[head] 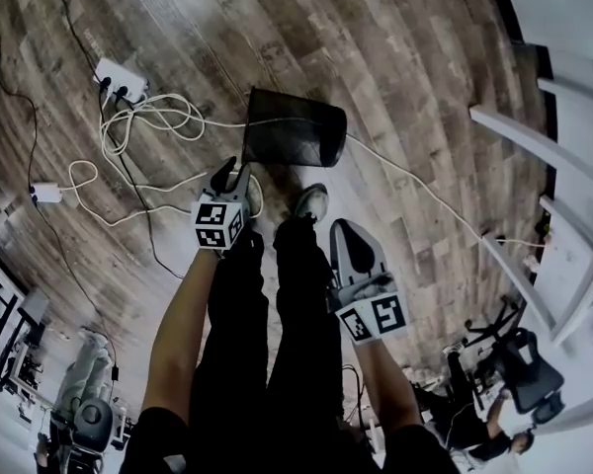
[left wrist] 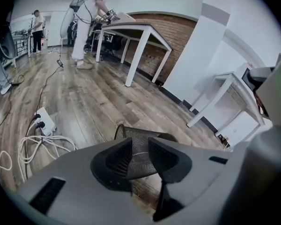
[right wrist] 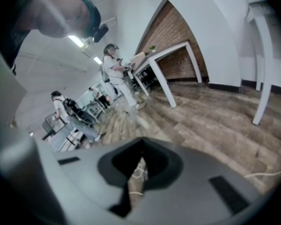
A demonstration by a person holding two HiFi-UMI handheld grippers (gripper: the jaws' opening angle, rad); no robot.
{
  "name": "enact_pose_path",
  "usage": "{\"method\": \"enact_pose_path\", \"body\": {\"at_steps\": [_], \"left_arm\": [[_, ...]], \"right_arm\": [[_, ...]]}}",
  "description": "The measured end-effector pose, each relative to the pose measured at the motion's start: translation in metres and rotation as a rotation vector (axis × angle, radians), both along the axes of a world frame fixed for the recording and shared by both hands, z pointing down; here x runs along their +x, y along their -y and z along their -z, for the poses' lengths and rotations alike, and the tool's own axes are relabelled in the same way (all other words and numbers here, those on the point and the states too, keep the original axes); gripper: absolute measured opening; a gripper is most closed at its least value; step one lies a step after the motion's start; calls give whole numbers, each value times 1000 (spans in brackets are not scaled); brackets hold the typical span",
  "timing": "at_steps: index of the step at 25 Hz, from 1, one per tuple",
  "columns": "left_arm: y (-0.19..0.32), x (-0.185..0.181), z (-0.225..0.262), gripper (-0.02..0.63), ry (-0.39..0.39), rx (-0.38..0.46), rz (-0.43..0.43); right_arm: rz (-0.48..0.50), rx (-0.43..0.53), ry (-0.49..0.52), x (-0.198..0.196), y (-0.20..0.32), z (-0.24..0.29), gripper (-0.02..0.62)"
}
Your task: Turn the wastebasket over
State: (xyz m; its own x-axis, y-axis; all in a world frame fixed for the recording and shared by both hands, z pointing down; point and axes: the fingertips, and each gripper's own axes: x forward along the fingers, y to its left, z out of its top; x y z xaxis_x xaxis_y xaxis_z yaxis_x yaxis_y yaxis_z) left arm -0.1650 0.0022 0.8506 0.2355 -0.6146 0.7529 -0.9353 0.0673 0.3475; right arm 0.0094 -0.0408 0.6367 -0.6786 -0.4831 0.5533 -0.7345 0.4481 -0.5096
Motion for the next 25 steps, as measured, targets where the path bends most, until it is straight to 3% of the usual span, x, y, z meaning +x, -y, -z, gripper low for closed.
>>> {"method": "enact_pose_path", "body": {"at_steps": [19,25], "left_arm": [[-10,-1,-96,146,-11,-99,-3],[-11,7,-107,146,-79,-99,-4]], "right_arm": [[-22,-3,-1,23,6,-51,32],[-29,-13,3,29,4,-58,32]]}}
